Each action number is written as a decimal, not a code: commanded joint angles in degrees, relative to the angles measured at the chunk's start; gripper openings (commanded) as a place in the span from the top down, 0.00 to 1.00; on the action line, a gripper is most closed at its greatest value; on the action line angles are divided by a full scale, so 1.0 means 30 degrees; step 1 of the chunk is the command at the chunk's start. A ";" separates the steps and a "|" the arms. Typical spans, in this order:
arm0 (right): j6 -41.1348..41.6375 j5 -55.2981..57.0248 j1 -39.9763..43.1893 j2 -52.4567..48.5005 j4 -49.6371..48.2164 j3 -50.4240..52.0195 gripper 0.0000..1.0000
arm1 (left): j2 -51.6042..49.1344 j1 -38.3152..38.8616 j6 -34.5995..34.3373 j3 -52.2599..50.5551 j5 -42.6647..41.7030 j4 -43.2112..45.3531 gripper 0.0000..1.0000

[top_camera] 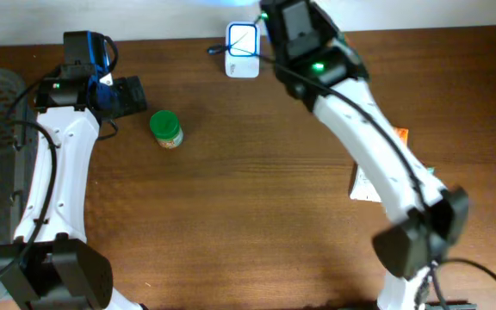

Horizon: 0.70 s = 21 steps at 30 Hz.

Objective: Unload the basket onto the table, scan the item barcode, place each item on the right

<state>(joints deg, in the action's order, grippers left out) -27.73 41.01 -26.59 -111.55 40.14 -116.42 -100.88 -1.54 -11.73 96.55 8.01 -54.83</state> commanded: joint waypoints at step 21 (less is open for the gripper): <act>0.8881 -1.7741 1.2145 0.1486 1.0812 0.6710 0.53 | 0.0423 -0.0044 0.0015 0.0117 0.0138 0.0015 0.01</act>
<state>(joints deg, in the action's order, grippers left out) -1.45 -7.11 10.20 -107.83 68.55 -89.10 -100.86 -1.52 -11.75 96.53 7.99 -54.89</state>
